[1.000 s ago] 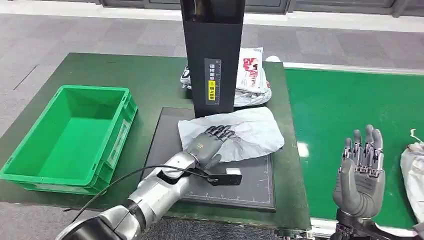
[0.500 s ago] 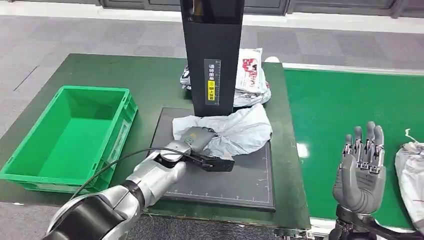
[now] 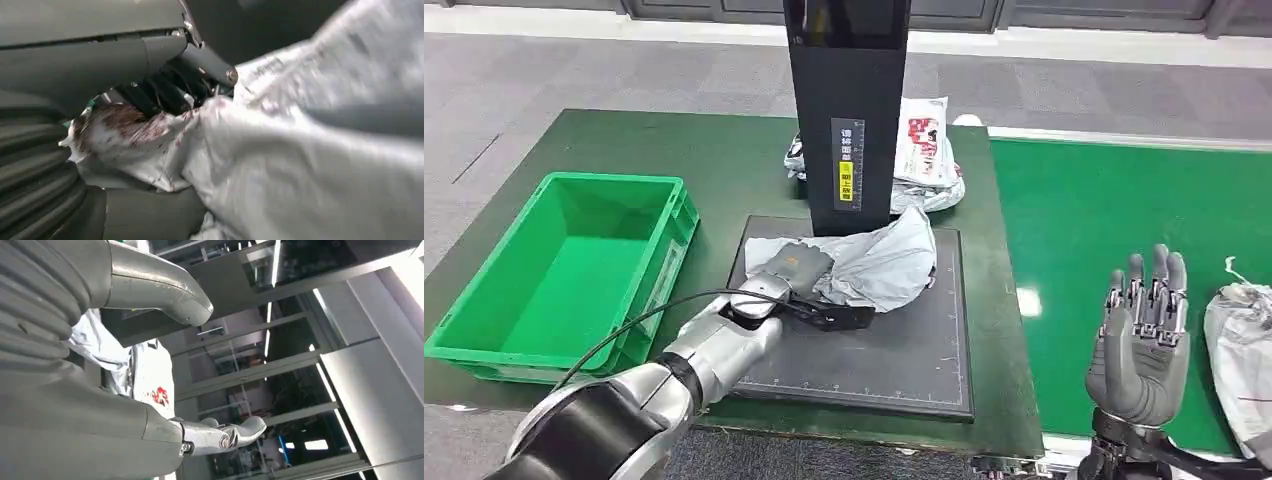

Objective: Moved the parcel from conveyor to table for the left to box.

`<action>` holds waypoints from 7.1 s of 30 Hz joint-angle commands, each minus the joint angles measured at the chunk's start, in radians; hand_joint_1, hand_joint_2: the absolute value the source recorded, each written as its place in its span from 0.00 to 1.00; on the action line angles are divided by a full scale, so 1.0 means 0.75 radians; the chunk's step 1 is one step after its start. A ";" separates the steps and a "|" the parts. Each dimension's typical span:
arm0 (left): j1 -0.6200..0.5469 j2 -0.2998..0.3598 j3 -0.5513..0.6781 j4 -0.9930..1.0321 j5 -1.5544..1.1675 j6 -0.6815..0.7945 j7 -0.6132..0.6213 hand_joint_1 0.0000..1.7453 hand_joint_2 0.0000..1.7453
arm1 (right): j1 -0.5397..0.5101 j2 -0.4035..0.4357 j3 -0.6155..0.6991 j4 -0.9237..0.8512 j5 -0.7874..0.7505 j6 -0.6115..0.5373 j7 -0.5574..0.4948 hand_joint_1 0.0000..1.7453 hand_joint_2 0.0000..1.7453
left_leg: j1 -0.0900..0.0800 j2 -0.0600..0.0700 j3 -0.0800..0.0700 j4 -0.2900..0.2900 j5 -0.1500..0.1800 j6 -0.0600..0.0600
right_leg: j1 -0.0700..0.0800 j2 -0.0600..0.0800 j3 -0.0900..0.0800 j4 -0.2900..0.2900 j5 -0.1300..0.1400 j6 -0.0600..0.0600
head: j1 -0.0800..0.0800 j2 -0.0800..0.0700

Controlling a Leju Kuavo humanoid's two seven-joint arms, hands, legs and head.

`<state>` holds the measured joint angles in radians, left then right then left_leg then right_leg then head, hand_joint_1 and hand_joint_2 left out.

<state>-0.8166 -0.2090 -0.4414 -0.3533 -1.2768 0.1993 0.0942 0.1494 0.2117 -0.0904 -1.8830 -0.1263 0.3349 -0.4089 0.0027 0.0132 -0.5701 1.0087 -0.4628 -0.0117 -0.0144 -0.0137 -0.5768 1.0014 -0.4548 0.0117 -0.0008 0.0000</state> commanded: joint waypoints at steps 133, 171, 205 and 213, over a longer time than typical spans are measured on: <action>0.864 0.224 0.997 -1.573 1.029 -0.550 -0.485 0.00 1.00 | 0.152 0.183 -0.377 0.017 0.004 0.055 0.029 0.00 1.00 | 0.003 -0.004 -0.005 -0.002 -0.003 -0.004 | 0.004 -0.001 -0.005 -0.001 -0.008 -0.007 | 0.000 0.000; 1.118 0.045 0.572 -1.727 1.664 -0.739 -0.537 0.00 1.00 | -0.307 -0.230 -0.652 0.742 0.643 -0.158 0.425 0.00 1.00 | 0.001 -0.001 -0.004 -0.001 -0.004 -0.002 | 0.001 0.001 -0.005 -0.002 -0.005 -0.004 | 0.000 0.000; 0.978 0.057 0.397 -1.444 1.626 -0.646 -0.531 0.00 1.00 | -0.678 -0.467 -0.597 2.008 1.550 -0.492 0.636 1.00 1.00 | -0.001 0.000 -0.004 0.000 -0.002 0.000 | 0.000 0.003 -0.004 -0.003 -0.001 0.000 | 0.000 0.000; 0.984 0.073 0.379 -1.455 1.618 -0.626 -0.535 0.00 1.00 | -0.710 -0.398 -0.597 2.014 1.506 -0.417 0.543 1.00 1.00 | 0.006 0.008 0.001 -0.005 0.000 0.001 | 0.007 0.011 0.003 -0.014 0.006 -0.002 | 0.000 0.000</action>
<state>-0.0495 -0.1804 -0.1244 -1.4980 -0.0588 -0.2876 -0.3079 -0.3654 -0.1739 -0.5413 -0.4917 1.0361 -0.0393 0.0370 0.0069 0.0222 -0.5705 1.0097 -0.4672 -0.0110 -0.0091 -0.0052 -0.5728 0.9953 -0.4537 0.0113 -0.0008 0.0000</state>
